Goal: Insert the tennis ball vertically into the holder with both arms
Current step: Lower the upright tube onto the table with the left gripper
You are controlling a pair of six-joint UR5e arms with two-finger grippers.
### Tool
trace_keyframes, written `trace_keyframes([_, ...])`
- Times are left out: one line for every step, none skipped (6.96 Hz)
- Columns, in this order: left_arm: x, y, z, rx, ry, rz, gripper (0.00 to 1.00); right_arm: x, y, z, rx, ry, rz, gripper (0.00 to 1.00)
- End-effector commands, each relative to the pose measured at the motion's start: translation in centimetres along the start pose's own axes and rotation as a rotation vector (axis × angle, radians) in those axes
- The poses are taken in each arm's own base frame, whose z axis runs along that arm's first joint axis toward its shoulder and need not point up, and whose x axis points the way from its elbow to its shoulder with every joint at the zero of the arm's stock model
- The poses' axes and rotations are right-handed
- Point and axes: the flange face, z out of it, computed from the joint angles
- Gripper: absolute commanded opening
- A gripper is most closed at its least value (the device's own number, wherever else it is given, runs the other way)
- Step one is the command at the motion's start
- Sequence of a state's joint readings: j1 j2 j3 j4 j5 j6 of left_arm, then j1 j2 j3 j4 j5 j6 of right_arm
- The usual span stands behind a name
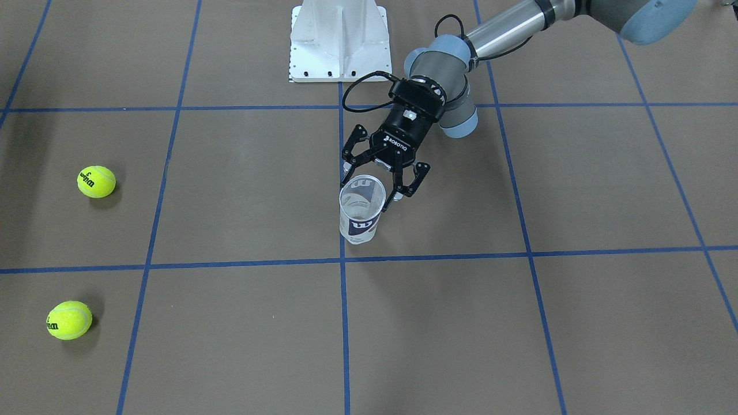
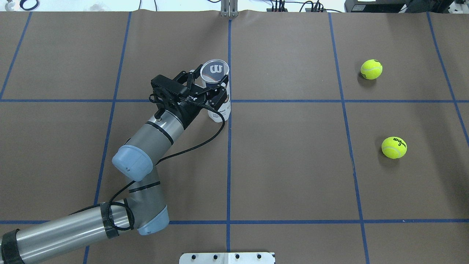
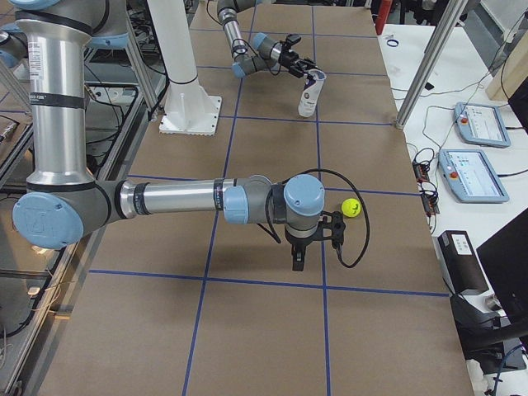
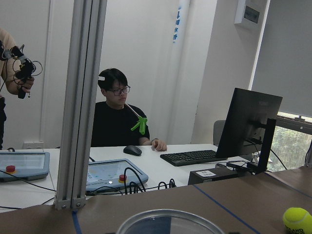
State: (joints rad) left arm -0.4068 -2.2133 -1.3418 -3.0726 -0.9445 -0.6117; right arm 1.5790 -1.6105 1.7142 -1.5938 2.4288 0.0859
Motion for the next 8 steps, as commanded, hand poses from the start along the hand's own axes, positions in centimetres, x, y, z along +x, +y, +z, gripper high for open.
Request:
trace_keyframes([0.0, 0.6, -0.1, -0.009, -0.002, 0.006, 0.50, 0.1, 0.0, 0.0, 0.000, -0.001, 0.001, 1.00])
trace_keyframes([-0.1, 0.5, -0.1, -0.001, -0.012, 0.005, 0.50, 0.0, -0.1, 0.0, 0.000, -0.001, -0.001, 1.00])
trace_keyframes([-0.4, 0.2, -0.3, 0.030, -0.018, -0.010, 0.50, -0.1, -0.1, 0.0, 0.001, -0.001, -0.002, 1.00])
trace_keyframes([-0.6, 0.1, -0.4, 0.044, -0.025, -0.016, 0.50, 0.0, 0.0, -0.1, 0.001, -0.001, 0.000, 1.00])
trace_keyframes([-0.5, 0.3, -0.5, 0.041, -0.024, -0.016, 0.50, -0.1, 0.0, 0.0, 0.000, -0.001, -0.001, 1.00])
trace_keyframes([-0.5, 0.8, -0.5, 0.033, -0.026, -0.011, 0.55, 0.0, 0.0, 0.0, -0.001, -0.001, 0.000, 1.00])
trace_keyframes([-0.4, 1.5, -0.5, 0.021, -0.027, -0.006, 0.63, 0.0, 0.0, 0.0, -0.001, 0.000, 0.000, 1.00])
trace_keyframes([-0.2, 1.5, -0.5, 0.021, -0.025, -0.006, 0.78, 0.0, 0.0, 0.1, -0.002, 0.001, 0.001, 1.00])
